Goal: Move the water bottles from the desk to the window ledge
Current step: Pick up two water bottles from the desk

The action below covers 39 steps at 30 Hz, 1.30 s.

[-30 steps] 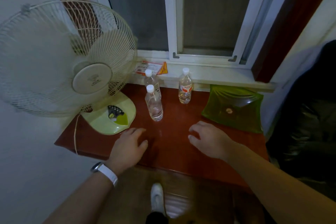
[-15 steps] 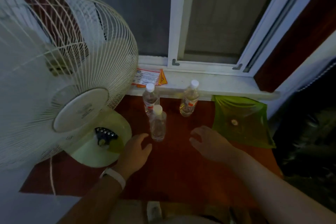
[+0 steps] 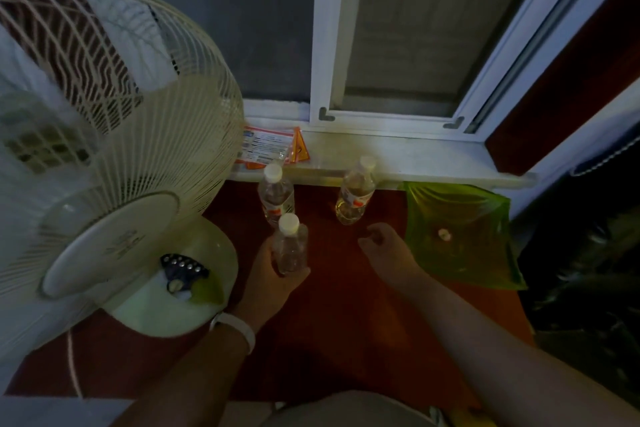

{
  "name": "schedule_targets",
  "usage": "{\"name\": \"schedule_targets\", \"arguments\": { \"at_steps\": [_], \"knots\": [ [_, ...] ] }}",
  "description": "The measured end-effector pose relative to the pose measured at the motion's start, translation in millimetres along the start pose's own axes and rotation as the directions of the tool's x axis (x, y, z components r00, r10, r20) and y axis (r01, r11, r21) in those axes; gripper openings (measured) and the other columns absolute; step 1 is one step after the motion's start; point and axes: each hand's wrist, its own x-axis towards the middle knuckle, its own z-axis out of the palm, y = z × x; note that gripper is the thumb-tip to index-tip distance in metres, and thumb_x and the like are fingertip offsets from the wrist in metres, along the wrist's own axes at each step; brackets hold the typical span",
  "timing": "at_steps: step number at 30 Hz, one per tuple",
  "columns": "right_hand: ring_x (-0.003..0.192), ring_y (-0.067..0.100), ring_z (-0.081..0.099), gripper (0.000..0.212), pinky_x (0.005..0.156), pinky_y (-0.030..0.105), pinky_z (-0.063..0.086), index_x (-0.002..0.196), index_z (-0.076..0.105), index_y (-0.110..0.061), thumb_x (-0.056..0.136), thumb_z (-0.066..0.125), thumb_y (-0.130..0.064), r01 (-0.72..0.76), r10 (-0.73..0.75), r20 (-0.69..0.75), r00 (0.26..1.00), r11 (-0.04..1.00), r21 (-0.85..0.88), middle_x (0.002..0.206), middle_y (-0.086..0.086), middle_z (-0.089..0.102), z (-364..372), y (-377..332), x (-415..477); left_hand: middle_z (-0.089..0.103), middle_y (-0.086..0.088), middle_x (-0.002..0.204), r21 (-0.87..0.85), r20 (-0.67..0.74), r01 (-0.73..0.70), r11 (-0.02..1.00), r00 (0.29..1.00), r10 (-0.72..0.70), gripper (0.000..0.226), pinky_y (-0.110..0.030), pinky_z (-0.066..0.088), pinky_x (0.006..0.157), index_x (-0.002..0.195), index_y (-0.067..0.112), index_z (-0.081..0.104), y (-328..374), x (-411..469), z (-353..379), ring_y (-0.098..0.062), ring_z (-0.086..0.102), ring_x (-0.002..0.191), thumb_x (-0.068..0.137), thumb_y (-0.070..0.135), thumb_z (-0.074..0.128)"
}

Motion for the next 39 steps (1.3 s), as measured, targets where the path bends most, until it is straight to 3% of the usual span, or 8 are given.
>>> {"name": "schedule_targets", "arguments": {
  "at_steps": [5,9,14,17,22,28,34,39],
  "knots": [
    [0.076,0.012,0.060,0.050,0.058,0.025,0.046,0.133,0.045,-0.014,0.090,0.064,-0.030,-0.040,0.040,-0.006,0.999,0.998,0.049,0.108,0.000,0.058,1,4,32,0.064,0.007,0.116,-0.005,-0.132,-0.056,0.998,0.990,0.055,0.066,-0.021,0.047,0.085,0.121,0.031,0.053,0,12,12,-0.006,0.062,0.107,0.069,0.008,0.086],
    [0.093,0.017,0.062,0.070,0.068,0.029,0.050,0.138,0.039,-0.014,0.082,0.073,-0.040,-0.023,0.027,-0.058,0.998,0.998,0.064,0.114,0.001,0.056,7,8,60,0.062,0.018,0.109,0.000,-0.185,-0.037,0.999,0.982,0.036,0.068,-0.006,0.044,0.076,0.109,0.047,0.049,12,17,21,0.015,0.059,0.098,0.071,0.002,0.084],
    [0.117,0.020,0.056,0.096,0.095,0.040,0.052,0.141,0.035,-0.015,0.068,0.079,-0.059,-0.011,0.028,-0.129,0.991,0.991,0.134,0.132,0.004,0.052,16,13,88,0.068,0.019,0.106,-0.014,-0.199,0.012,1.000,0.980,-0.015,0.059,-0.019,0.049,0.081,0.116,0.046,0.052,16,18,26,0.007,0.063,0.099,0.074,0.019,0.084],
    [0.126,0.021,0.051,0.100,0.101,0.043,0.049,0.143,0.034,-0.014,0.066,0.083,-0.054,0.005,0.024,-0.145,0.989,0.981,0.194,0.139,0.006,0.049,21,16,103,0.071,0.013,0.101,-0.040,-0.217,0.028,0.999,0.975,-0.036,0.052,-0.033,0.055,0.084,0.108,0.047,0.057,15,16,30,-0.007,0.069,0.094,0.071,0.023,0.085],
    [0.115,0.022,0.059,0.082,0.095,0.045,0.051,0.132,0.046,-0.015,0.066,0.085,-0.046,0.028,0.000,-0.132,0.991,0.977,0.209,0.126,0.005,0.059,30,19,118,0.073,0.007,0.108,-0.070,-0.227,0.047,0.996,0.972,-0.061,0.064,-0.044,0.054,0.094,0.122,0.026,0.058,18,11,34,-0.012,0.069,0.101,0.064,0.036,0.083],
    [0.104,0.017,0.064,0.067,0.087,0.036,0.053,0.126,0.051,-0.016,0.072,0.084,-0.038,0.063,-0.025,-0.147,0.989,0.963,0.262,0.117,0.001,0.065,31,18,119,0.073,0.004,0.109,-0.043,-0.224,0.043,0.998,0.973,-0.052,0.066,-0.047,0.053,0.096,0.123,0.023,0.058,25,11,34,-0.015,0.069,0.102,0.063,0.034,0.083],
    [0.077,-0.004,0.060,0.045,0.062,0.016,0.049,0.107,0.054,-0.017,0.075,0.083,-0.028,0.081,-0.025,-0.165,0.986,0.935,0.346,0.090,-0.013,0.062,18,17,100,0.071,0.004,0.109,0.007,-0.238,0.010,1.000,0.971,-0.008,0.063,-0.050,0.052,0.094,0.120,0.021,0.059,33,5,32,-0.015,0.068,0.103,0.064,0.037,0.082],
    [0.065,-0.004,0.059,0.039,0.049,0.009,0.042,0.101,0.054,-0.018,0.077,0.080,-0.034,0.102,-0.034,-0.182,0.983,0.921,0.377,0.084,-0.011,0.061,1,15,79,0.071,0.007,0.111,0.032,-0.203,-0.007,0.999,0.979,0.013,0.068,-0.048,0.053,0.095,0.124,0.023,0.058,46,-1,33,-0.011,0.067,0.105,0.063,0.038,0.082]
  ]
}}
